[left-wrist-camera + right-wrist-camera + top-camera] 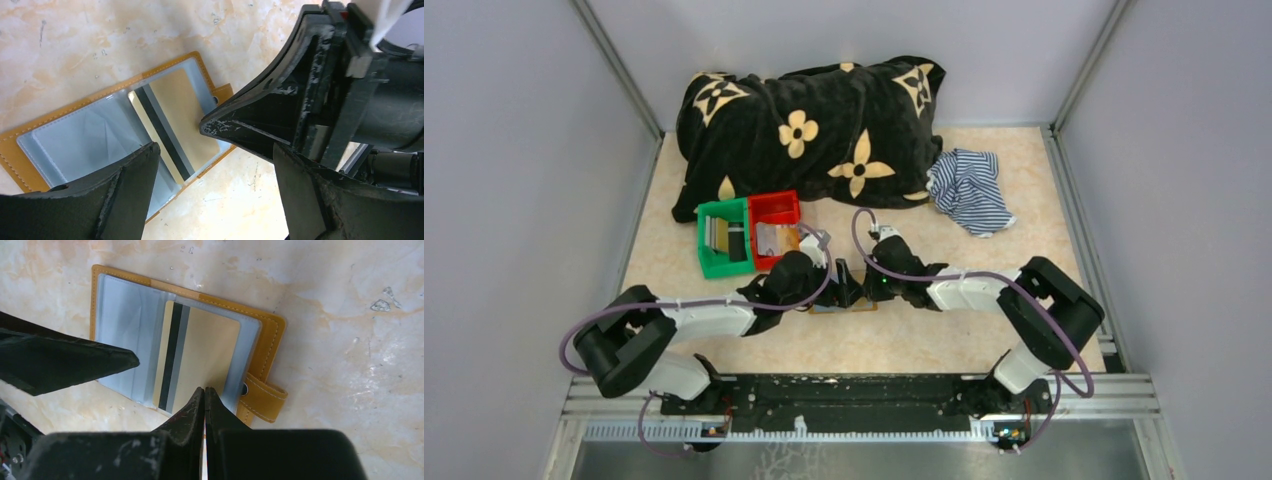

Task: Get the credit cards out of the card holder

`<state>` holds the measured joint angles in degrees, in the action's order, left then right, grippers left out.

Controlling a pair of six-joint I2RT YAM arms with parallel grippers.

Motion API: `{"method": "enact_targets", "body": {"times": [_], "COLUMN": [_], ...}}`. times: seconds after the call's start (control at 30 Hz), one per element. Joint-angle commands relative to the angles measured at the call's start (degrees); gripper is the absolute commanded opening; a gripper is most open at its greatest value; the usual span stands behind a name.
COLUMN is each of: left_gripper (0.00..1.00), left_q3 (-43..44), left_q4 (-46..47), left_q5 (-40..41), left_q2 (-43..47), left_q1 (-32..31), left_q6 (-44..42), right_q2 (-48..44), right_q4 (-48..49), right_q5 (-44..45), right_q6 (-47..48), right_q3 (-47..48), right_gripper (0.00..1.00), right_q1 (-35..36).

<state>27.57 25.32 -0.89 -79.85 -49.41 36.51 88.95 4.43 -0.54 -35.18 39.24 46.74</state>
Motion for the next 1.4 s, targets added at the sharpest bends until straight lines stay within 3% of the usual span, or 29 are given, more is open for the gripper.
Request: {"method": "enact_targets", "body": {"times": [0.0,0.23,0.47,0.7,0.93,1.13,1.23,1.3,1.37], "left_gripper": [0.90,0.90,0.90,0.89,0.87,0.86,0.72,0.54,0.46], "left_q3": [-2.1,-5.8,-6.3,-4.9,-2.8,-4.4,-4.8,-5.3,-6.0], "left_q4": [5.5,11.7,10.7,17.1,20.2,21.7,20.9,19.4,19.1], "left_q5": [-0.6,-4.3,-4.9,-10.4,-10.2,-9.7,-8.6,-6.7,-5.7], "left_q2": [-1.8,-0.9,0.7,-4.8,-12.6,-12.4,-11.2,-10.2,-10.1], "left_q1": [0.1,2.6,4.4,4.5,4.6,4.7,4.8,4.8,5.0], "left_q6": [3.5,6.9,6.5,7.8,7.3,7.8,8.2,8.7,8.6], "right_q2": [0.5,-3.7,-3.7,-1.6,-1.3,-1.0,-0.4,-0.1,0.2], "right_q4": [4.4,7.3,7.8,9.0,8.7,9.0,9.7,10.0,10.3], "right_q5": [-2.3,-5.0,-5.8,-7.6,-7.8,-7.9,-8.4,-8.7,-8.8], "right_q6": [-2.2,-4.1,-3.8,-3.9,-3.8,-3.7,-3.9,-4.1,-4.3], "right_q3": [-1.9,-5.9,-7.0,-6.2,-5.5,-5.5,-5.6,-5.8,-5.8], "right_gripper": [0.00,0.00,0.00,0.00,0.00,0.00,0.00,0.00,0.00], "right_q1": [-0.6,-5.1,-6.2,-6.2,-6.3,-6.5,-6.6,-6.6,-6.6]}}
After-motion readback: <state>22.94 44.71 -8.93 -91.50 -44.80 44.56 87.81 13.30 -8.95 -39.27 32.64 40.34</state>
